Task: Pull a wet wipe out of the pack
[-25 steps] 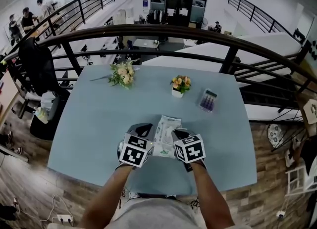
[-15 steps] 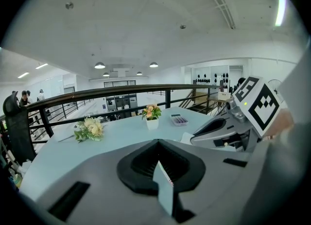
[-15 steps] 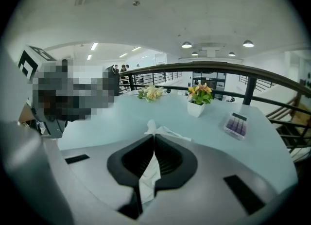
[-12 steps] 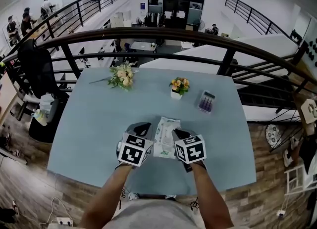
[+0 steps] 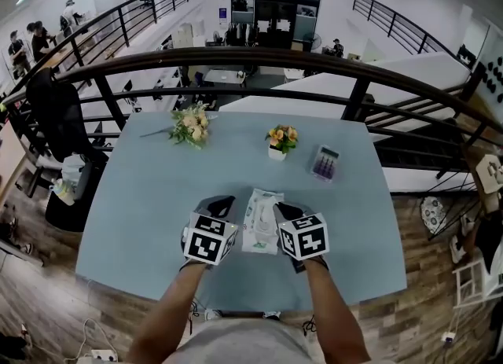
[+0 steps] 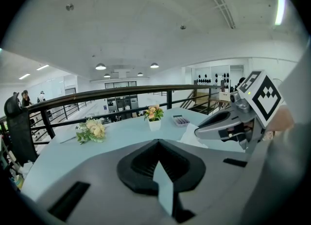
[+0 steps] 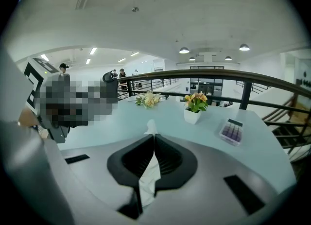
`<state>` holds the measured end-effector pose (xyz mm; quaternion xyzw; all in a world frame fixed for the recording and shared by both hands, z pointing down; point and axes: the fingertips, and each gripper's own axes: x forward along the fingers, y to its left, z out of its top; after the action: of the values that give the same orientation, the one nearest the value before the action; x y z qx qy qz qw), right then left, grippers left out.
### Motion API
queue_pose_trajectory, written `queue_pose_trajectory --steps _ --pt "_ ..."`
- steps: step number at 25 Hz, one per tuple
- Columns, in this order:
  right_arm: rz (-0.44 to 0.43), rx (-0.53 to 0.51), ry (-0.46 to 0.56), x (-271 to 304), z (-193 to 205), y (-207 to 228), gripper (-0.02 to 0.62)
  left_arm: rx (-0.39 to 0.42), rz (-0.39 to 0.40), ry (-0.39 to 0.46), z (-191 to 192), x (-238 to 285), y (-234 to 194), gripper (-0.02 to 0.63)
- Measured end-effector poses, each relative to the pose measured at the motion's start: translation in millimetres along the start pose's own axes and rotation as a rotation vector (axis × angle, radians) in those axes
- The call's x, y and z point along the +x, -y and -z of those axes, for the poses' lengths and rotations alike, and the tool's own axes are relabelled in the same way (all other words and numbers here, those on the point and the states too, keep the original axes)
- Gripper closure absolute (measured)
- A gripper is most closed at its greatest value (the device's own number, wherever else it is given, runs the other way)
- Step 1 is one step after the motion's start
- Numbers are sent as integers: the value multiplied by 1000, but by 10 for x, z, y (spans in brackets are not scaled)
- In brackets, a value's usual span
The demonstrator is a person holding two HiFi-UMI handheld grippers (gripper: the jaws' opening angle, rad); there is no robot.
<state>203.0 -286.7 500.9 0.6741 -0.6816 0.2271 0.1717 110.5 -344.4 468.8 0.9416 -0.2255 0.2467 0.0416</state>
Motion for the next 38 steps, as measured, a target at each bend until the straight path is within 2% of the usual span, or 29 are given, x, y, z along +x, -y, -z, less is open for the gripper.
queue_pose_trajectory --steps 18,38 --pt "0 -9 40 -112 -157 68 583 3 -24 15 -116 -27 -7 611" --pt "42 5 88 -342 -311 291 583 16 -29 36 -290 4 64 611"
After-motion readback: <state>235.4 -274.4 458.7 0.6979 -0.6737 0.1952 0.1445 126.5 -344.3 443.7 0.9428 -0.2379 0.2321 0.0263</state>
